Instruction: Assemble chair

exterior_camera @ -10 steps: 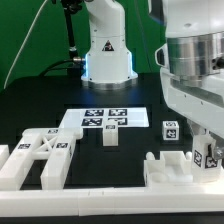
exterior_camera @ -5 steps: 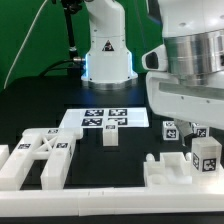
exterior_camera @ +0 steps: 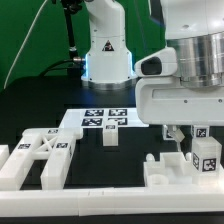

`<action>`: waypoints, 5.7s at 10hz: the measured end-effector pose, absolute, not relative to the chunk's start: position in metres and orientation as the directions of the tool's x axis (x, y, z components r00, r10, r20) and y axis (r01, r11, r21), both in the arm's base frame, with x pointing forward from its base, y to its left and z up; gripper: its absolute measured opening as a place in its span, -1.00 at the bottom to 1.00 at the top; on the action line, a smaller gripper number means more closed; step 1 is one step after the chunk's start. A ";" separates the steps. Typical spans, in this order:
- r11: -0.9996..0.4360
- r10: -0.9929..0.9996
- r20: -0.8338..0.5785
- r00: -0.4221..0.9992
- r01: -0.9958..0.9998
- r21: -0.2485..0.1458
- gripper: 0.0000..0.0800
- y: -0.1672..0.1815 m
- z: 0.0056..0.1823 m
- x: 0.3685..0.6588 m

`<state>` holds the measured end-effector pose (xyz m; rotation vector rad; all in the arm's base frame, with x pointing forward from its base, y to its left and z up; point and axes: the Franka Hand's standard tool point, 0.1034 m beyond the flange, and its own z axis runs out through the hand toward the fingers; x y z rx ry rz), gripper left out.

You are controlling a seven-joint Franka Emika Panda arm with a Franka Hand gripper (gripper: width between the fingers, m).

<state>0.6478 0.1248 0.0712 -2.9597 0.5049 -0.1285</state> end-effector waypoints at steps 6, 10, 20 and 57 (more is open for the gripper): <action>-0.977 -0.199 0.110 0.974 -0.188 -0.104 -0.28 0.118 0.070 0.652; -0.809 -0.583 0.056 0.810 -0.573 -0.133 -0.28 0.115 0.070 0.652; 0.149 -0.981 -0.137 -0.139 -0.986 -0.070 -0.28 0.113 0.069 0.648; -0.997 -0.080 0.097 0.992 -0.078 -0.024 0.62 0.000 0.053 0.521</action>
Offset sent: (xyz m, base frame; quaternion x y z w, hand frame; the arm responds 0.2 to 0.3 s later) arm 0.0000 0.0000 0.0000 0.0000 0.0000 0.0000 1.0000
